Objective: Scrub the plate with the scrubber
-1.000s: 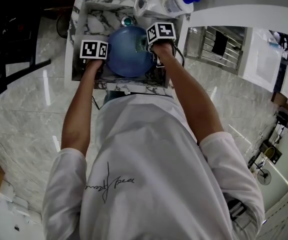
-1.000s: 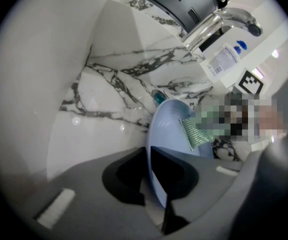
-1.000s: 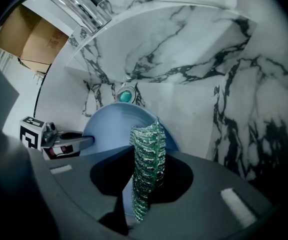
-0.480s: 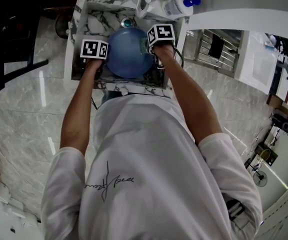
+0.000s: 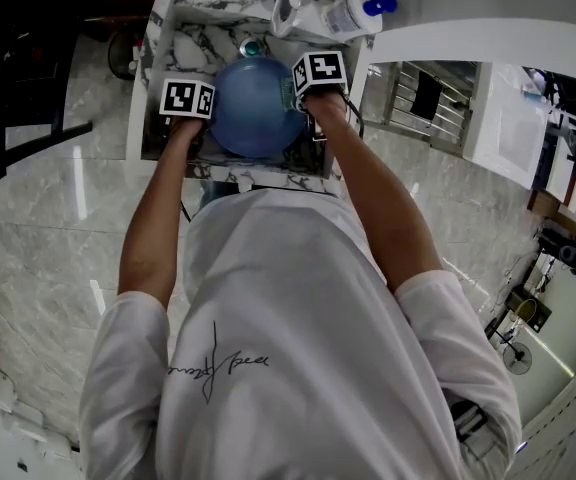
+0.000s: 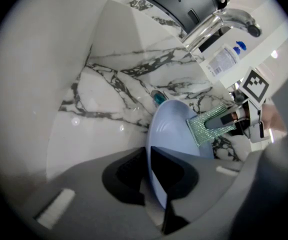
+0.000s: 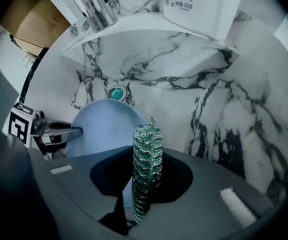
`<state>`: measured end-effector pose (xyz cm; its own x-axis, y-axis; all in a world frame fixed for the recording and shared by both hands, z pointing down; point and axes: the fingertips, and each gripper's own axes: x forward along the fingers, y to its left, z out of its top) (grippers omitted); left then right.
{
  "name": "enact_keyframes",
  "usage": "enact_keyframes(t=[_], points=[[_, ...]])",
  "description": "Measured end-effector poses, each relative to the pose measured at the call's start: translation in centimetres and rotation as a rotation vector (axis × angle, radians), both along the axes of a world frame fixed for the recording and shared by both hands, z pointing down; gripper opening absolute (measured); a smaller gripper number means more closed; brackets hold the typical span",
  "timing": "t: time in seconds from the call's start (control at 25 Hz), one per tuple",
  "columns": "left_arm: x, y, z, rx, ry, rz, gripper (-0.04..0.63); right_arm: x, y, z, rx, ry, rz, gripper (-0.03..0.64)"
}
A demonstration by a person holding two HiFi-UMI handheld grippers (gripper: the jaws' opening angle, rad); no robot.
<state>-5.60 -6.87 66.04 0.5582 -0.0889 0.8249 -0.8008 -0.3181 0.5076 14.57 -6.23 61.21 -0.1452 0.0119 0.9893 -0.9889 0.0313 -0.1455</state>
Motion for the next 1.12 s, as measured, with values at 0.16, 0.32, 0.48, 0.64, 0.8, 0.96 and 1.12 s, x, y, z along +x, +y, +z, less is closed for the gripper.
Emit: enact_keyframes(t=[0.16, 0.32, 0.48, 0.64, 0.8, 0.96, 1.12], points=[[0.0, -0.1, -0.1, 0.009, -0.003, 0.002, 0.087, -0.2, -0.2, -0.6, 0.023, -0.014, 0.001, 0.063], [0.4, -0.4, -0.9, 0.033, 0.004, 0.015, 0.086, -2.0, -0.6, -1.3, 0.056, -0.083, 0.008, 0.063], [0.1, -0.6, -0.9, 0.049, -0.012, 0.012, 0.086, -4.5, -0.9, -2.1, 0.082, -0.16, 0.001, 0.063], [-0.4, -0.7, -0.5, 0.047, -0.035, -0.005, 0.086, -7.0, -0.7, -2.0, 0.079, -0.245, 0.018, 0.064], [-0.8, -0.8, -0.3, 0.047, -0.051, -0.017, 0.086, -9.1, -0.1, -1.7, 0.069, -0.316, 0.04, 0.063], [-0.6, -0.9, -0.9, 0.056, -0.043, -0.014, 0.087, -11.0, 0.1, -1.8, 0.073, -0.412, 0.071, 0.064], [-0.8, -0.9, -0.6, 0.056, -0.056, -0.018, 0.087, -12.7, 0.5, -1.8, 0.052, -0.479, 0.094, 0.064]])
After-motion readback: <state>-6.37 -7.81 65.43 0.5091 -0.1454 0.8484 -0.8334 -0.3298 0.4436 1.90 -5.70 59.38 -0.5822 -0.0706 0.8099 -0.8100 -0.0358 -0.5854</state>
